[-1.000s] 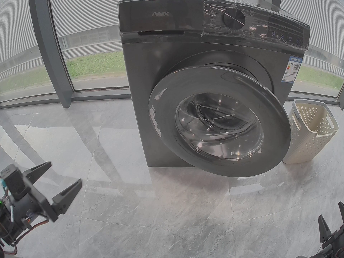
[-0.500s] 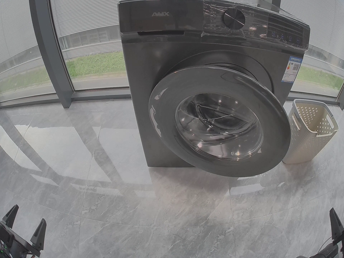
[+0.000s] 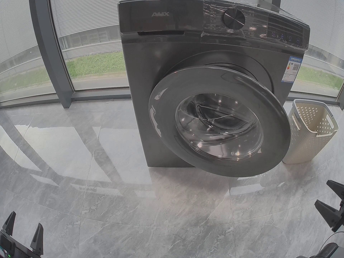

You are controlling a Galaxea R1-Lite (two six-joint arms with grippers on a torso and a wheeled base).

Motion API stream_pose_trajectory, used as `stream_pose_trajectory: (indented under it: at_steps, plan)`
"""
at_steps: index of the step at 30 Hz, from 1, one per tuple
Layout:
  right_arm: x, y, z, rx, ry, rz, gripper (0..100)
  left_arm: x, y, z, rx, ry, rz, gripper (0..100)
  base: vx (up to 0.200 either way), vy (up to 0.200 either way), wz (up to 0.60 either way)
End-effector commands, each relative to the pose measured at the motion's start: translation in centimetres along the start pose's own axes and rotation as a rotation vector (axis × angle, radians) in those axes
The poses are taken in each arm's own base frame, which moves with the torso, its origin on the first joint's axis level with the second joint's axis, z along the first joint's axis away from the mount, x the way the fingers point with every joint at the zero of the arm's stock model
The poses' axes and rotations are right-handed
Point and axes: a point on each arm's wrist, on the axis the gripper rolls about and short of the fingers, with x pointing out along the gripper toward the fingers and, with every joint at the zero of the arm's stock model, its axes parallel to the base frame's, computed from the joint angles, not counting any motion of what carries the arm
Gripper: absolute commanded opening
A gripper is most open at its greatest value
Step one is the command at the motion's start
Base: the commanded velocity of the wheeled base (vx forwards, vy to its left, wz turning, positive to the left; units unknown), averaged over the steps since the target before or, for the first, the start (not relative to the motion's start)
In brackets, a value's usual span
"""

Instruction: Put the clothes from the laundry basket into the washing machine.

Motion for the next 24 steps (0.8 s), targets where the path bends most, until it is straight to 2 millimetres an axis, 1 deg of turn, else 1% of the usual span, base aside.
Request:
stream_pose_trajectory:
  at_steps: [1, 2, 9, 15, 19, 23, 24]
  plan:
    - [4.5, -0.9, -0.1, 0.052, 0.162, 0.061, 100, -0.1, -0.1, -0.8, 0.037, 0.024, -0.046, 100, 0.000, 0.000, 0.00]
    - [5.1, -1.0, -0.2, 0.056, 0.171, 0.061, 100, -0.3, -0.1, -0.9, 0.032, -0.010, -0.069, 100, 0.000, 0.000, 0.00]
    - [7.4, -1.5, -0.1, 0.074, 0.209, 0.054, 100, -0.3, 0.0, -0.9, 0.032, -0.009, -0.058, 100, 0.000, 0.000, 0.00]
    - [9.3, -1.9, 0.0, 0.071, 0.208, 0.062, 100, -0.3, 0.0, -0.9, 0.027, -0.009, -0.056, 100, 0.000, -0.200, 0.00]
    - [10.9, -2.3, -0.1, 0.078, 0.222, 0.057, 100, -0.3, 0.0, -0.9, 0.027, -0.009, -0.056, 100, 0.000, -0.200, 0.00]
    - [12.3, -2.6, 0.2, 0.064, 0.181, 0.054, 100, -0.3, 0.0, -0.9, 0.027, -0.009, -0.058, 100, 0.000, -0.200, 0.00]
    - [12.3, -2.7, 0.2, 0.064, 0.181, 0.054, 100, -0.3, 0.0, -0.9, 0.027, -0.009, -0.058, 100, 0.000, -0.200, 0.00]
